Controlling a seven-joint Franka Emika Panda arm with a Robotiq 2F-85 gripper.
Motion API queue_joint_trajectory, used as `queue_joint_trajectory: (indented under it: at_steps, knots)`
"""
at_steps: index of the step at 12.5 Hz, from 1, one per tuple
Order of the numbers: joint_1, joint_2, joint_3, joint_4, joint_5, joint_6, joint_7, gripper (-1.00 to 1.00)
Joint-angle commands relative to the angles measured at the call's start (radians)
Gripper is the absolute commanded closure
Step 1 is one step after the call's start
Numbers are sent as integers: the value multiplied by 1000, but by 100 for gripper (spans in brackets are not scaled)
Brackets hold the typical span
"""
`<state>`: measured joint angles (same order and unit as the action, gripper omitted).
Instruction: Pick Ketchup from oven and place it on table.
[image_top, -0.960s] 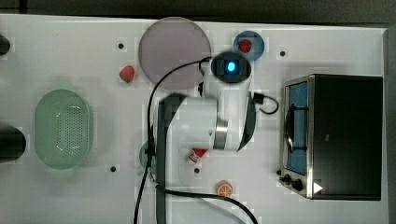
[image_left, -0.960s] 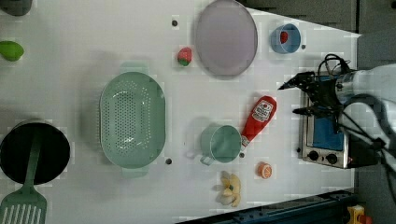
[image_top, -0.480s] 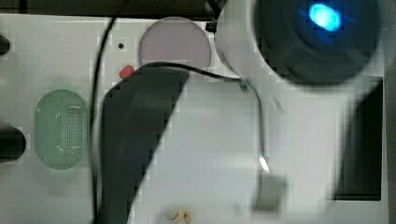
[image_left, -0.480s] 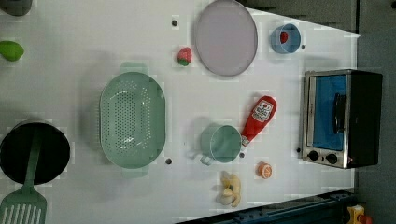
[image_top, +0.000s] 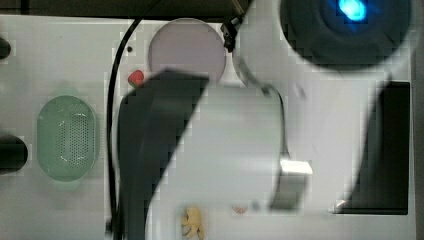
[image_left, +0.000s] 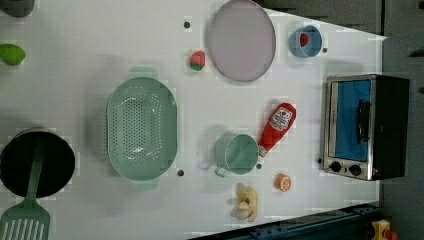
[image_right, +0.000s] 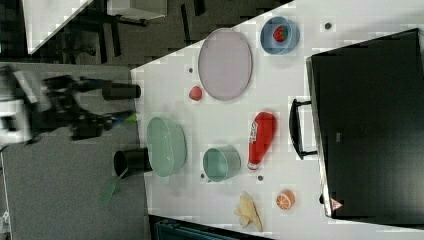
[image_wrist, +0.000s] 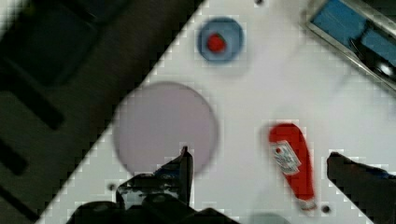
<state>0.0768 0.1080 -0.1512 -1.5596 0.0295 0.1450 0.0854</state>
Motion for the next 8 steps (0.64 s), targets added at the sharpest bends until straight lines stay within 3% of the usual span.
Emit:
queue_joint_trajectory:
  at_steps: [1, 8]
  knots:
    - [15, 2, -8, -8, -3, 6, 21, -100]
    - [15, 14, -8, -8, -3, 6, 21, -100]
